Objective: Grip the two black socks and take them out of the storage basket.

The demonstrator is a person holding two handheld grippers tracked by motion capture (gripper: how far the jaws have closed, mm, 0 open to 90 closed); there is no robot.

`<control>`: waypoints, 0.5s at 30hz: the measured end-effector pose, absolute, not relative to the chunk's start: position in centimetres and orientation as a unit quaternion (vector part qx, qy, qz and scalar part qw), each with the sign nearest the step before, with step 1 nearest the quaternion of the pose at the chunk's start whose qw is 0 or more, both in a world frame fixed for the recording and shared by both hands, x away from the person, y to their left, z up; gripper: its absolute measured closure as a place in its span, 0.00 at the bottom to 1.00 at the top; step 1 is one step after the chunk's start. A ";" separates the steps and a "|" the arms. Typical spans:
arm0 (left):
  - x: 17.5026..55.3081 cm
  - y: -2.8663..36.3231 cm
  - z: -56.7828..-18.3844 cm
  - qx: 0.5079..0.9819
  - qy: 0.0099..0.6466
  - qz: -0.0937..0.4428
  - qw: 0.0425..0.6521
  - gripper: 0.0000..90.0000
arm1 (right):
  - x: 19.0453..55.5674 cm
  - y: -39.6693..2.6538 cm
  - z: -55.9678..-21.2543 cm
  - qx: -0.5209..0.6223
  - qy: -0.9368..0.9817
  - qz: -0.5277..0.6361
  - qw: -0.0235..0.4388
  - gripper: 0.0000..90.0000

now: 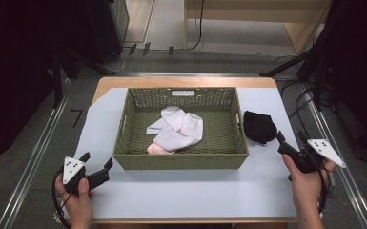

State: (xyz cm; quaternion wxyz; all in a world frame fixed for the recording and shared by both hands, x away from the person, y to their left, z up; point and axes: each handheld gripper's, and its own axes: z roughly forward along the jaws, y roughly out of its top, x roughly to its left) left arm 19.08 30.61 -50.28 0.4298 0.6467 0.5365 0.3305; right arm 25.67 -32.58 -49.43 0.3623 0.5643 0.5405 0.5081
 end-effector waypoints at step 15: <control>19.0 30.5 -50.3 0.647 0.534 0.335 0.430 0.16 | 19.0 -38.0 -51.5 0.569 0.557 0.488 0.357 0.14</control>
